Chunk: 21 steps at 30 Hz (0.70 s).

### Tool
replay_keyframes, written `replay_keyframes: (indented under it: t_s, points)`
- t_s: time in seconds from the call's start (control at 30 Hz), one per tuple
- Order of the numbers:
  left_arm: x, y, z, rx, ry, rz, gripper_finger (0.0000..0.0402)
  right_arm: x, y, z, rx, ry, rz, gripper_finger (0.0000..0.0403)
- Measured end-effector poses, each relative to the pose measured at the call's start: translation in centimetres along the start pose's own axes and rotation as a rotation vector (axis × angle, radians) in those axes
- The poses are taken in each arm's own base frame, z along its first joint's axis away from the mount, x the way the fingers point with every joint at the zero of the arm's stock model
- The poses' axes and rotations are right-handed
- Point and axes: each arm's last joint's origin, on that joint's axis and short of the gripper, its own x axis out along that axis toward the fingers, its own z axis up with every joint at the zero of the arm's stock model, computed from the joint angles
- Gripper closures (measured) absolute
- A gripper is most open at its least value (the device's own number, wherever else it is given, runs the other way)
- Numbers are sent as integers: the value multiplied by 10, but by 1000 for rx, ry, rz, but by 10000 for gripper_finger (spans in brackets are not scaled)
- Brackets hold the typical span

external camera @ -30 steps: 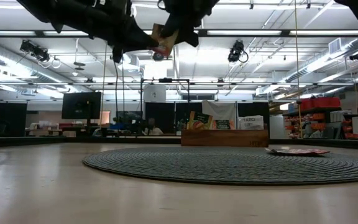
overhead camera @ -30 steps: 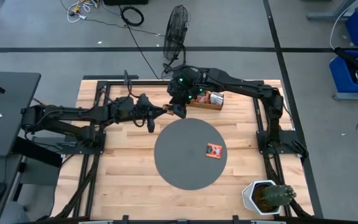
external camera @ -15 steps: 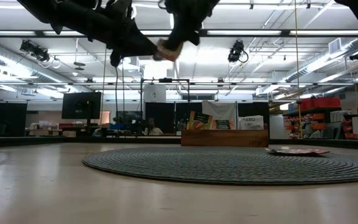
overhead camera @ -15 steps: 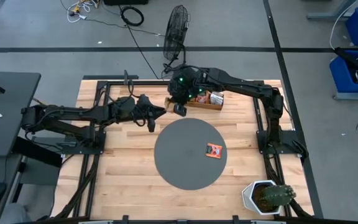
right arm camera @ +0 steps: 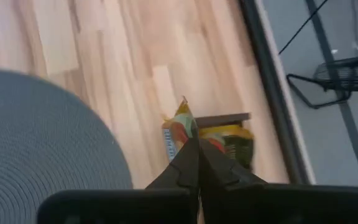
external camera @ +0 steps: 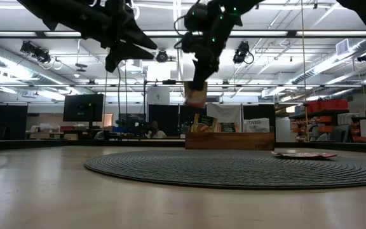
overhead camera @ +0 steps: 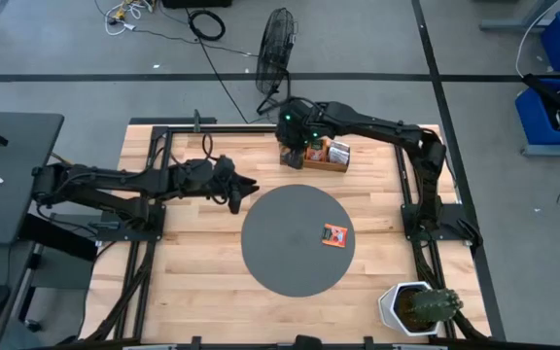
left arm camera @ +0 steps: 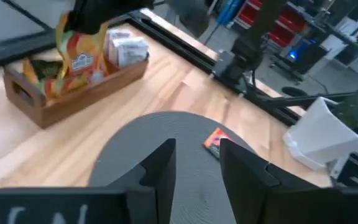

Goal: Pick & Place Tea
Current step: Put the yellow tea bag into the left section of the wooden organizer

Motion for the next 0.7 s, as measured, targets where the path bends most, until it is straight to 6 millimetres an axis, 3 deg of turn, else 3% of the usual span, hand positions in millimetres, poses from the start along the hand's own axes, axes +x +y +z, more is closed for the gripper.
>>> replay_keyframes:
  t_s: [0.27,0.7]
  points:
    - [-4,-14,-5,-60,17,-59,280,36,-7,-22,-46,17,-30,403]
    - [-8,-30,-6,-142,-41,-110,280,59,-35,-43,-22,-7,-88,403]
